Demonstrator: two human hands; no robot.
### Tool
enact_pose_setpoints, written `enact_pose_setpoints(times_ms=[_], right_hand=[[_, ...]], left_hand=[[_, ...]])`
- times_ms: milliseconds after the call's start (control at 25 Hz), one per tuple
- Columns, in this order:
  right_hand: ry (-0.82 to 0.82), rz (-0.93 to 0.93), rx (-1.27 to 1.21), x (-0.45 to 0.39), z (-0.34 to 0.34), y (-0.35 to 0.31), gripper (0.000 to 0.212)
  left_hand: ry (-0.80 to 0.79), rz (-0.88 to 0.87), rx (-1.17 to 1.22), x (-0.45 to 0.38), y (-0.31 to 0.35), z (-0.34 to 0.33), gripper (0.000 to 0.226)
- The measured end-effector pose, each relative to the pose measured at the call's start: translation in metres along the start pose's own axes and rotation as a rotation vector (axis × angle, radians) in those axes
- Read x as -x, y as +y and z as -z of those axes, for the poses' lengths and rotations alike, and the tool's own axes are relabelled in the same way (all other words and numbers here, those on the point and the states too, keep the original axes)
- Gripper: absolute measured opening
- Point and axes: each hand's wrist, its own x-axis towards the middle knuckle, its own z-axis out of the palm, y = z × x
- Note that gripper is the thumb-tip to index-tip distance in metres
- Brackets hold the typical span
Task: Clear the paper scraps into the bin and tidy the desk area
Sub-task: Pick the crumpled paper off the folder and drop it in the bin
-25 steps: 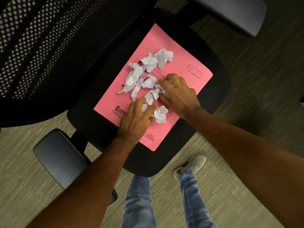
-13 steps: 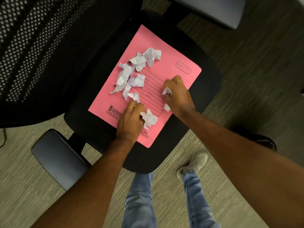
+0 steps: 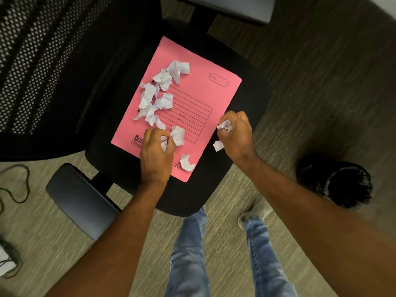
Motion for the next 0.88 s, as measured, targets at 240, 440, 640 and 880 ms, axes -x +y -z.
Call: enact_pose_setpoints(times_ms=[240, 440, 640, 880], right_hand=[[-0.167, -0.105, -0.075, 0.03, 0.007, 0.003, 0.026], [-0.444, 0.086, 0.015, 0.067, -0.023, -0.01, 0.034], [-0.532, 0.363, 0.253, 0.08, -0.064, -0.006, 0.029], [-0.538, 0.407, 0.395, 0.072, -0.081, 0.003, 0.034]], left_hand=[[-0.12, -0.064, -0.083, 0.004, 0.001, -0.005, 0.032], [-0.249, -0.134, -0.225, -0.022, -0.004, -0.01, 0.036], [-0.206, -0.14, -0.157, -0.036, -0.002, -0.013, 0.034], [-0.195, -0.176, -0.044, -0.058, 0.018, -0.011, 0.027]])
